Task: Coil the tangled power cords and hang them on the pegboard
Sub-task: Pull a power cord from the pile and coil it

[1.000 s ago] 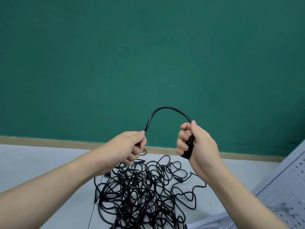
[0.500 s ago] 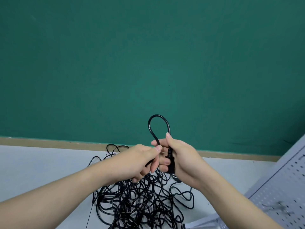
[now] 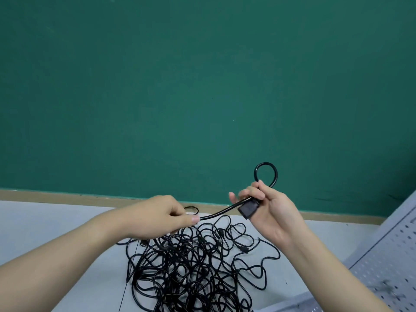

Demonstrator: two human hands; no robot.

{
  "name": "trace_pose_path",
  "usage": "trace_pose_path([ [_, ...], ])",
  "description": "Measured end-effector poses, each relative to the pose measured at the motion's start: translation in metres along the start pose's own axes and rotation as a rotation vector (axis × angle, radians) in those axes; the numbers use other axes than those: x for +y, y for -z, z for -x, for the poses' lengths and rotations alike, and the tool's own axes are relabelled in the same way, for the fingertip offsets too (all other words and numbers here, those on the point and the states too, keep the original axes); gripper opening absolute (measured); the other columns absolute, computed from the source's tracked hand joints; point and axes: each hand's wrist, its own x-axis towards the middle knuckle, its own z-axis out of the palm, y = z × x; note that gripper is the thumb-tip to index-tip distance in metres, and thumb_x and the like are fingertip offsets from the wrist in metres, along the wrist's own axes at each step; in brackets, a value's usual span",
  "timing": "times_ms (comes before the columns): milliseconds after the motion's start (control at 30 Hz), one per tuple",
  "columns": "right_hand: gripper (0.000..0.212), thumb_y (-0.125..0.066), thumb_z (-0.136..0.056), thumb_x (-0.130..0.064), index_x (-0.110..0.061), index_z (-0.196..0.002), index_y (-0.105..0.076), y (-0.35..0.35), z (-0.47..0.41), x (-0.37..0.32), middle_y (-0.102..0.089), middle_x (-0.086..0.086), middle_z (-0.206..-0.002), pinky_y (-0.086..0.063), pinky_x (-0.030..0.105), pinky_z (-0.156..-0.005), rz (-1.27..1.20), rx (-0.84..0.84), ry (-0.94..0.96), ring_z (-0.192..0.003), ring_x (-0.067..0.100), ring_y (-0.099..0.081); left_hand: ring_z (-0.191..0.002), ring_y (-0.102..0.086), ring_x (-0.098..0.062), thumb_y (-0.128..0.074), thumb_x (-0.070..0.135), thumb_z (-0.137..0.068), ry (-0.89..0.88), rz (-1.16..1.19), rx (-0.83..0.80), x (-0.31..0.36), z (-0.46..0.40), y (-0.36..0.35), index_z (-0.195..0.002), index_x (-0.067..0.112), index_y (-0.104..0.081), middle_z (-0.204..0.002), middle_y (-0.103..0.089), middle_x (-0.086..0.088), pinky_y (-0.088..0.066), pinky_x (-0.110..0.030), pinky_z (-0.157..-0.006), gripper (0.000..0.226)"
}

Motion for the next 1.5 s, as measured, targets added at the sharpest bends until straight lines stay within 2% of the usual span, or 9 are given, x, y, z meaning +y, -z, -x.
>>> trace_pose_path([
  [100,0.015,-0.041,-0.108,-0.009,-0.007,-0.103,-0.054,0.008,-0.003,-0.008,-0.03,-0.004,-0.062,-0.059,0.036,-0.071,-0.008,0.014,0.003,-0.046,0.012,-0.038,-0.054,-0.027,-0.013,-0.062,0.059,-0.095,-0.047,0.022,0.082,-0.005,0.003,0.008,-0.068,0.014,-0.048,-0.057,-0.033,0.009,-0.023,-0.028,-0.053,0.054],
  [200,0.023,-0.043,-0.104,-0.004,-0.003,-0.122,-0.056,0.011,-0.003,-0.005,-0.029,-0.004,-0.065,-0.047,0.025,-0.052,0.123,0.029,-0.025,-0.048,0.011,-0.03,-0.054,-0.025,-0.014,-0.066,0.054,-0.094,-0.114,0.02,0.15,-0.002,0.006,0.013,-0.072,0.016,-0.058,-0.053,-0.035,0.008,-0.021,-0.026,-0.051,0.045],
  [467,0.052,-0.066,-0.091,-0.036,-0.001,-0.128,-0.061,0.006,0.007,0.01,-0.036,-0.002,-0.071,-0.04,0.025,-0.054,0.513,-0.136,-0.111,-0.054,0.011,-0.029,-0.071,-0.054,-0.013,-0.056,0.068,-0.09,-0.411,-0.065,0.375,0.014,0.004,0.015,-0.074,0.029,-0.063,-0.073,-0.059,0.011,-0.046,-0.036,-0.063,0.043],
  [600,0.057,-0.082,-0.08,-0.054,-0.014,-0.118,-0.069,0.006,0.015,0.022,-0.035,-0.003,-0.077,-0.035,0.025,-0.06,0.84,-0.425,-0.147,-0.061,0.011,-0.032,-0.074,-0.049,-0.014,-0.056,0.072,-0.087,-0.452,-0.021,0.413,0.02,0.001,0.012,-0.073,0.033,-0.061,-0.079,-0.052,0.009,-0.04,-0.031,-0.064,0.042],
  [900,0.039,-0.056,-0.083,-0.022,-0.01,-0.12,-0.061,-0.008,0.026,0.038,-0.043,-0.002,-0.077,-0.038,0.029,-0.06,0.877,-0.597,-0.391,-0.057,0.013,-0.038,-0.102,-0.049,0.008,-0.046,0.073,-0.087,-0.299,-0.005,0.418,0.013,-0.005,0.012,-0.127,0.049,-0.047,-0.104,-0.049,0.022,-0.041,-0.024,-0.084,0.047],
  [1033,0.045,-0.044,-0.083,-0.023,-0.008,-0.119,-0.064,-0.011,0.022,0.031,-0.043,0.001,-0.079,-0.038,0.026,-0.055,0.708,-0.613,-0.488,-0.054,0.012,-0.031,-0.095,-0.056,0.005,-0.055,0.056,-0.098,-0.329,-0.011,0.324,0.012,-0.001,0.015,-0.123,0.041,-0.061,-0.097,-0.06,0.027,-0.04,-0.014,-0.082,0.03],
  [1167,0.047,-0.042,-0.084,-0.023,-0.007,-0.12,-0.068,-0.006,0.02,0.029,-0.056,0.005,-0.084,-0.041,0.025,-0.053,0.703,-0.637,-0.578,-0.054,0.013,-0.041,-0.066,-0.048,-0.007,-0.069,0.049,-0.093,-0.311,0.078,0.281,0.009,-0.001,0.015,-0.109,0.038,-0.068,-0.083,-0.064,0.007,-0.043,-0.028,-0.065,0.019],
  [1367,0.041,-0.047,-0.085,-0.013,-0.004,-0.121,-0.063,-0.007,0.023,0.031,-0.068,0.026,-0.102,-0.053,0.036,-0.065,0.751,-0.609,-0.502,-0.074,0.034,-0.067,-0.07,-0.064,-0.008,-0.076,0.036,-0.092,-0.312,0.226,0.289,0.012,-0.001,0.014,-0.089,0.028,-0.077,-0.078,-0.073,0.009,-0.052,-0.029,-0.069,0.008],
  [1500,0.029,-0.063,-0.093,-0.017,-0.003,-0.118,-0.064,-0.016,0.031,0.035,-0.065,0.014,-0.082,-0.052,0.032,-0.06,0.938,-0.559,-0.397,-0.062,0.027,-0.063,-0.067,-0.056,-0.023,-0.075,0.04,-0.091,-0.332,0.256,0.314,0.016,-0.001,0.009,-0.081,0.028,-0.078,-0.071,-0.07,0.001,-0.049,-0.041,-0.066,0.016],
])
